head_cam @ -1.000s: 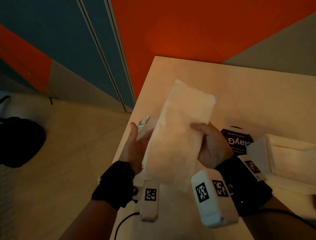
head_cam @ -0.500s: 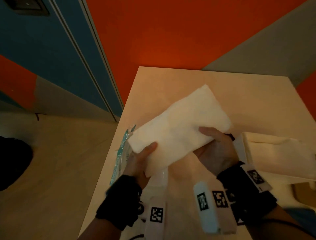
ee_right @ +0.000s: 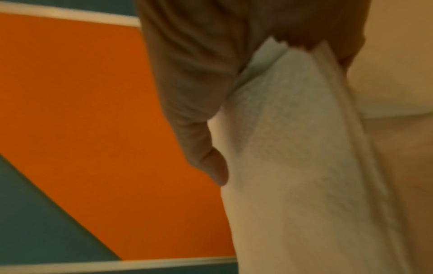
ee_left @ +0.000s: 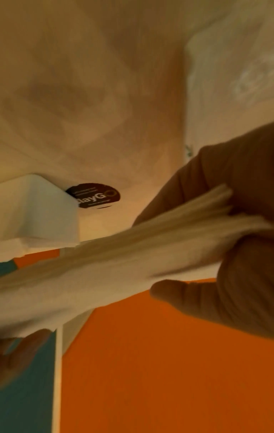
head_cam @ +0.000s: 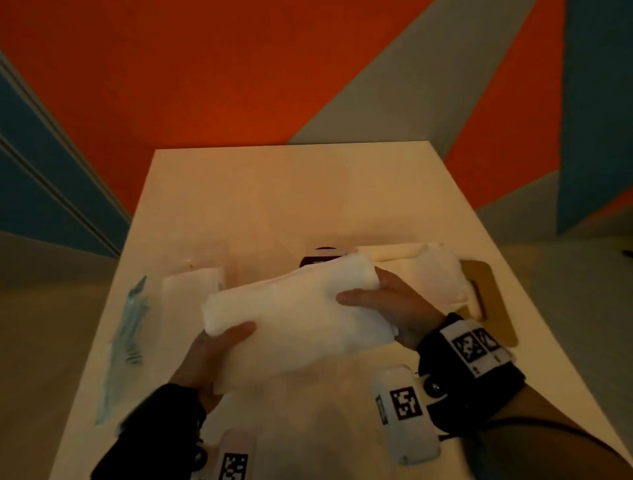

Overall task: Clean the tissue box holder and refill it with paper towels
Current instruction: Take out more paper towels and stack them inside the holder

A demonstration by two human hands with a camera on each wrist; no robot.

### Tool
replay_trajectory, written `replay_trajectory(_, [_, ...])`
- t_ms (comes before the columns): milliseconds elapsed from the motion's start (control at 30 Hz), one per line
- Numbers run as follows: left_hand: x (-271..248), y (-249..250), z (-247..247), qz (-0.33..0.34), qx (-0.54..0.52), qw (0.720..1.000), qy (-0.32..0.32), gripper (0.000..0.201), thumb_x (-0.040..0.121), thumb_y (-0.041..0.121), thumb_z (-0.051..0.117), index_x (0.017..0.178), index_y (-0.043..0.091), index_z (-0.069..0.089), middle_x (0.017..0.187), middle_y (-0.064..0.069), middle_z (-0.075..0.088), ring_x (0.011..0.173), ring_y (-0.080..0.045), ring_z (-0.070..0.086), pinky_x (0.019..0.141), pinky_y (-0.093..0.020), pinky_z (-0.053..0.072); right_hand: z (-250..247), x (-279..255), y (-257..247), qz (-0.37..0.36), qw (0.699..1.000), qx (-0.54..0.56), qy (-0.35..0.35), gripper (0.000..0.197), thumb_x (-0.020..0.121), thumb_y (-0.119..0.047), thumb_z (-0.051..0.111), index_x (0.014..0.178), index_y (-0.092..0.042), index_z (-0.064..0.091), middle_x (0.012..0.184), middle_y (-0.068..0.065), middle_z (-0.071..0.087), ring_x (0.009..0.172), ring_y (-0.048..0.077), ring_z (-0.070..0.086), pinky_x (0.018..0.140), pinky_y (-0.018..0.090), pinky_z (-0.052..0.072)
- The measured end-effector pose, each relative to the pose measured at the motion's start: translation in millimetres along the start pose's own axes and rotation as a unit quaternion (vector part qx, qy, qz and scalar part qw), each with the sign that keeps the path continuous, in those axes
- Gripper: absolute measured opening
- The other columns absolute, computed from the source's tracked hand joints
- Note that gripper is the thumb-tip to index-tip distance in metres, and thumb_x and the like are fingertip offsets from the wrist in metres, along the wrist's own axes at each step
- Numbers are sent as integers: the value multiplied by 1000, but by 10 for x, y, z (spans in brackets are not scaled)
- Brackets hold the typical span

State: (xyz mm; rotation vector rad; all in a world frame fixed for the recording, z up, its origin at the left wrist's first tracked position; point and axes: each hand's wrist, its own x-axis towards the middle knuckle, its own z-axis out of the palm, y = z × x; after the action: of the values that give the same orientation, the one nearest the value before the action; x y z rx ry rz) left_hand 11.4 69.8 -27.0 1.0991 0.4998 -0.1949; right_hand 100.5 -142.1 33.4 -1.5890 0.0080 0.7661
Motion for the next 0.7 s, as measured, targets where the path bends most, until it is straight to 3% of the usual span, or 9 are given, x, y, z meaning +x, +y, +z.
replay_trajectory(100, [47, 32, 327, -43, -9, 999, -11, 29, 61, 16, 72, 88, 17, 63, 64, -4, 73, 67, -25, 65, 45, -31, 54, -297, -114, -11, 3, 999, -29, 25, 37, 86, 4, 50, 95, -31, 56, 95, -7, 62, 89, 15, 58, 70, 30, 49])
replay_trajectory(167, [164, 103, 609, -59, 6, 998, 5, 18, 69, 10, 59, 86, 15, 60, 73, -10, 67, 72, -28, 59, 58, -35, 53, -474, -196, -87, 0, 997, -66, 47, 40, 87, 7, 44, 99, -31, 52, 95, -10, 57, 91, 18, 54, 72, 33, 46])
replay_trajectory(267, [426, 195, 1061, 22, 78, 996, 40, 33, 56, 10, 56, 89, 13, 54, 86, -12, 57, 83, -27, 53, 69, -35, 43, -811, -269, -251, -28, 988, -117, 93, 42, 86, 10, 41, 94, -31, 48, 97, -7, 53, 89, 19, 52, 72, 34, 44])
replay_trajectory(333, [578, 236, 1344, 75, 155, 984, 51, 44, 69, 4, 60, 109, 11, 44, 97, -10, 52, 91, -23, 49, 72, -34, 40, -1069, -202, -300, -30, 967, -213, 136, 42, 85, 8, 47, 120, -16, 43, 120, 9, 49, 108, 29, 47, 77, 36, 42])
replay_trajectory(400, [720, 233, 1559, 97, 271, 957, 39, 54, 80, 2, 55, 126, 12, 30, 91, -1, 51, 88, -21, 50, 72, -31, 40, -1257, -68, -283, 3, 937, -316, 152, 61, 86, 2, 50, 139, -10, 22, 135, 18, 39, 117, 35, 43, 83, 42, 41])
replay_trajectory(467, [825, 179, 1720, 92, 376, 922, 24, 65, 83, 3, 52, 136, 18, 16, 75, 3, 49, 73, -22, 52, 60, -32, 41, -1358, 64, -241, 38, 915, -378, 137, 68, 89, -1, 49, 144, -14, 11, 138, 21, 38, 110, 38, 48, 81, 45, 43])
replay_trajectory(567, [893, 86, 1849, 55, 509, 859, 15, 76, 85, 2, 48, 141, 23, 1, 64, -2, 44, 51, -17, 45, 44, -23, 33, -1445, 254, -129, 66, 890, -438, 109, 74, 89, 1, 45, 146, -20, 3, 143, 21, 37, 103, 38, 53, 71, 35, 40])
replay_trajectory(633, [910, 56, 1921, 55, 573, 818, 7, 77, 86, 1, 46, 143, 21, -1, 83, -9, 55, 65, -21, 55, 54, -20, 39, -1472, 332, -55, 70, 882, -457, 95, 77, 88, 3, 43, 146, -23, 0, 141, 22, 41, 100, 37, 55, 67, 31, 41])
replay_trajectory(700, [932, 7, 1967, 65, 607, 792, 10, 76, 85, -1, 46, 143, 21, 2, 117, -16, 55, 96, -31, 59, 70, -29, 44, -1505, 372, 20, 69, 876, -468, 92, 78, 88, 4, 42, 146, -25, -1, 138, 22, 44, 100, 36, 56, 69, 30, 42])
